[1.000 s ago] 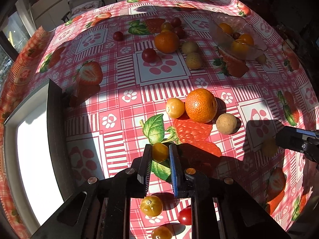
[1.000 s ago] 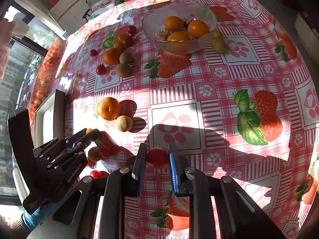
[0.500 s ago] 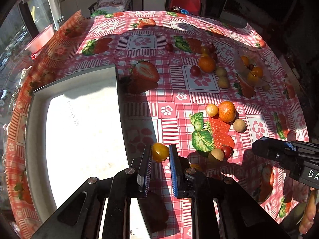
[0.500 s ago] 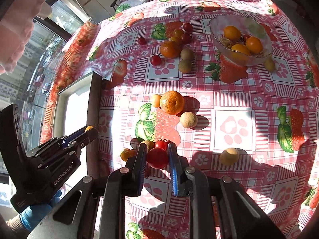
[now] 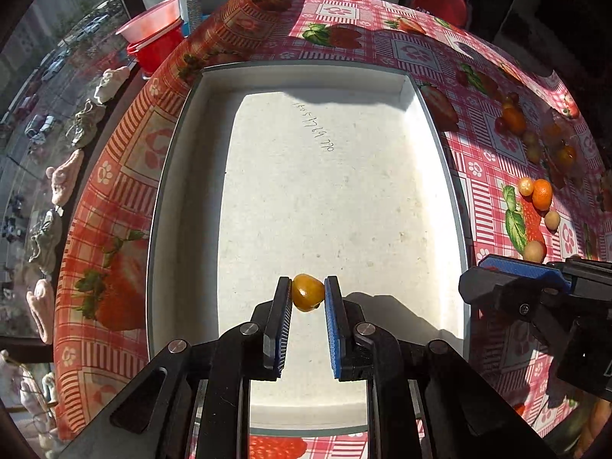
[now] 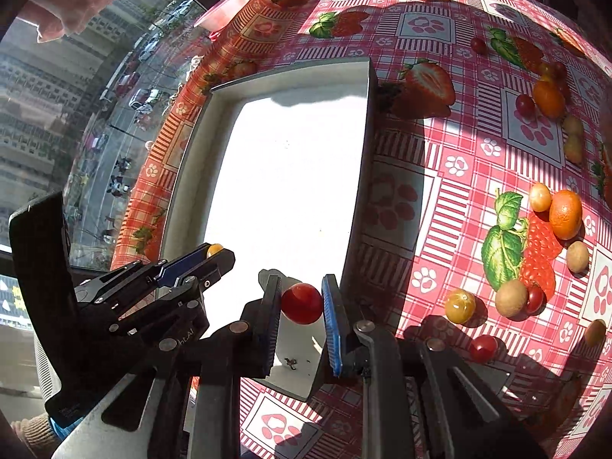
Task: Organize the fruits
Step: 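Carry both held tomatoes over the white tray with both tools, then open both tools to drop the tomatoes into the white tray, then grasp a yellow cherry tomato with the left tool while the right tool grasps a brown longan, then carry the tomato and longan over the white tray with both tools, then open both tools to release the fruits into the white tray, then grasp a yellow cherry tomato with the left tool while the right tool grasps a brown longan, then carry both held fruits over the white tray with both tools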
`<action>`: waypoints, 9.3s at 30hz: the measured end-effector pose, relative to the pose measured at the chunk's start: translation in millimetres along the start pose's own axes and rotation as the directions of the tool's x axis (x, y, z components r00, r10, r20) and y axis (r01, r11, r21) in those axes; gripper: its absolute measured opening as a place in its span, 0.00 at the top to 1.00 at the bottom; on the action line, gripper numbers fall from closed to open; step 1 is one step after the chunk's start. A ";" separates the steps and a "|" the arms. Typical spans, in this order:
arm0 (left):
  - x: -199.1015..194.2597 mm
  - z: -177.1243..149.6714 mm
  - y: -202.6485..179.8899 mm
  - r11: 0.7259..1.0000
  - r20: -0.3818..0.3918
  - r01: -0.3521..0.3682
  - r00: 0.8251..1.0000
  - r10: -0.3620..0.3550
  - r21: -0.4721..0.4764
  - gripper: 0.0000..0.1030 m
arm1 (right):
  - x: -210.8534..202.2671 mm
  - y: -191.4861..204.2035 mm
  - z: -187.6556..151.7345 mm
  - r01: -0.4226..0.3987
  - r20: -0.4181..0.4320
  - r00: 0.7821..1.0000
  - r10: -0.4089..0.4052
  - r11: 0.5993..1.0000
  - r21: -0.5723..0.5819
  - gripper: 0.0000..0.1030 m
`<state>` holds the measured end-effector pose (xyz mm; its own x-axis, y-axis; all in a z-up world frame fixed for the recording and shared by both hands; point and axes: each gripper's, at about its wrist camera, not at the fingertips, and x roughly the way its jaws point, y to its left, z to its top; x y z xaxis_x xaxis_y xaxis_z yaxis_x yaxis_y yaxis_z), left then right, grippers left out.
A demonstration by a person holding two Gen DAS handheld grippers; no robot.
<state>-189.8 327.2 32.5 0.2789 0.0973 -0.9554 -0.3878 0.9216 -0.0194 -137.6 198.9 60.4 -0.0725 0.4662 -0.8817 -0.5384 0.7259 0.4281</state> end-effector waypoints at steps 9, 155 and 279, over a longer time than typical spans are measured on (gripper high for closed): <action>17.7 -9.6 13.2 1.000 -0.027 0.010 1.000 -0.011 -0.002 0.82 | 38.3 17.2 3.7 0.042 -0.077 0.996 -0.047 0.997 -0.068 0.78; 30.4 12.7 24.8 0.999 -0.004 -0.008 1.000 0.008 0.033 0.77 | 65.0 24.3 30.6 0.184 -0.028 0.981 -0.190 0.972 -0.147 0.69; 29.7 45.9 18.0 0.998 0.048 -0.021 0.999 0.018 0.055 0.77 | 36.1 4.3 63.5 0.140 0.010 0.990 -0.140 0.988 -0.070 0.72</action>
<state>-148.2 363.9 17.3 0.3138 0.1317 -0.9403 -0.3443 0.9387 0.0166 -89.3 250.9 43.1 0.0122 0.3651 -0.9309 -0.6004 0.7471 0.2852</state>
